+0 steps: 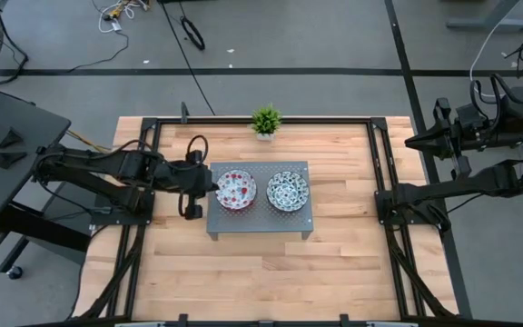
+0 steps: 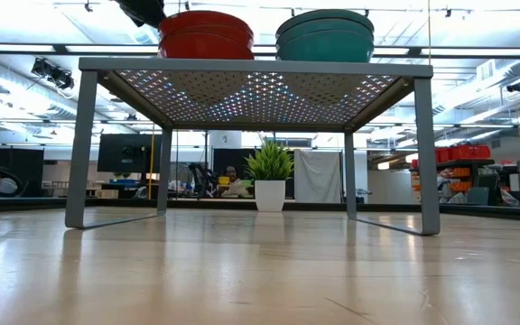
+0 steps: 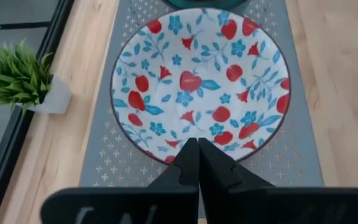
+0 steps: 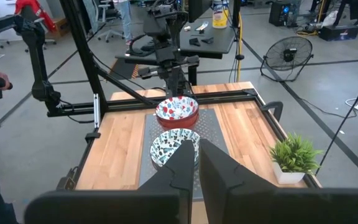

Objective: Pick & Place Mini bowls
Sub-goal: Stack the red patterned bowl on the other red patterned bowls on the shelf

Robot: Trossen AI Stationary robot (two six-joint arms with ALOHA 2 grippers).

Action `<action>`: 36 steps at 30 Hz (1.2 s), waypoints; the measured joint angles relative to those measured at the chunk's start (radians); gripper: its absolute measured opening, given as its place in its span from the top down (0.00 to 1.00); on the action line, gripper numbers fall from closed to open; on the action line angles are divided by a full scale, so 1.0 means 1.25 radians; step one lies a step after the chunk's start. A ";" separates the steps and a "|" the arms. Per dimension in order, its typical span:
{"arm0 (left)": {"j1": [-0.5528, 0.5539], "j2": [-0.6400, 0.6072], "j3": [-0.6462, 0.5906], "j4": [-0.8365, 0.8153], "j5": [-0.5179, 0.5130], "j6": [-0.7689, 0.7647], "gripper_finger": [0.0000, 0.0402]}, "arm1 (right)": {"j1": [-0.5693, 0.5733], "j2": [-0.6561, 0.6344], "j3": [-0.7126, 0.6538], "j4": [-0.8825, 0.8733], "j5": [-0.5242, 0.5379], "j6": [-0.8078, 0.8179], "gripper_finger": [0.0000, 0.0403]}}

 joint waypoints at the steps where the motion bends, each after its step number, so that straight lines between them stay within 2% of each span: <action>1: 0.000 0.000 0.000 0.002 0.000 0.000 1.00 | 0.000 0.000 0.000 0.000 0.000 0.000 0.93; 5: 0.000 0.000 0.000 0.033 -0.003 0.001 1.00 | 0.000 0.000 0.000 0.000 0.000 0.000 0.93; 11: 0.010 0.000 0.000 0.184 0.000 0.021 1.00 | 0.000 0.000 0.000 0.000 0.000 0.000 0.93; 17: 0.026 0.008 0.000 0.255 0.000 0.022 1.00 | 0.000 0.000 0.000 0.000 0.000 0.000 0.93; 22: 0.040 0.038 0.000 0.329 0.042 0.028 1.00 | 0.000 0.000 0.000 0.000 0.000 0.000 0.93; 36: 0.087 0.098 0.000 0.377 0.070 0.038 1.00 | 0.000 0.000 0.000 0.000 0.000 0.000 0.93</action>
